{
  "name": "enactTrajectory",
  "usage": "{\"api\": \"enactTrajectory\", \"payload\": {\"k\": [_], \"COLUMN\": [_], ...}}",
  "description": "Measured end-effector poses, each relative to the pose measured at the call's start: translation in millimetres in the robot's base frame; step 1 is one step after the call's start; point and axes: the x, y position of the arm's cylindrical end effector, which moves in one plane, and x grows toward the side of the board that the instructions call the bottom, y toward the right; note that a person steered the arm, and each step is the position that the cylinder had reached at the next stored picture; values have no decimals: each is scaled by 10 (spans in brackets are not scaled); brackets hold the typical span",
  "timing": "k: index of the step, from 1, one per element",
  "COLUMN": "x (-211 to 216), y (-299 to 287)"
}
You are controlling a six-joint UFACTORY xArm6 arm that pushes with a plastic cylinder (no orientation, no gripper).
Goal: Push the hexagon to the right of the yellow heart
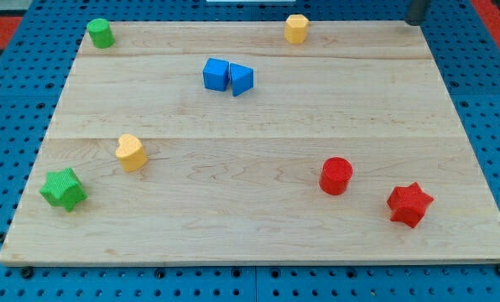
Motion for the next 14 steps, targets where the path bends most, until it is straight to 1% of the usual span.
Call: {"api": "enactTrajectory", "payload": {"k": [1, 2, 3, 4, 5, 6, 7, 8, 9, 10, 12, 13, 14], "x": [1, 7, 73, 414, 315, 577, 961, 878, 749, 763, 1312, 1710, 1859], "y": [-855, -1880, -2510, -2525, -2404, -2102, -1858, -1813, -2175, -2245, -2012, -1964, -1969]}}
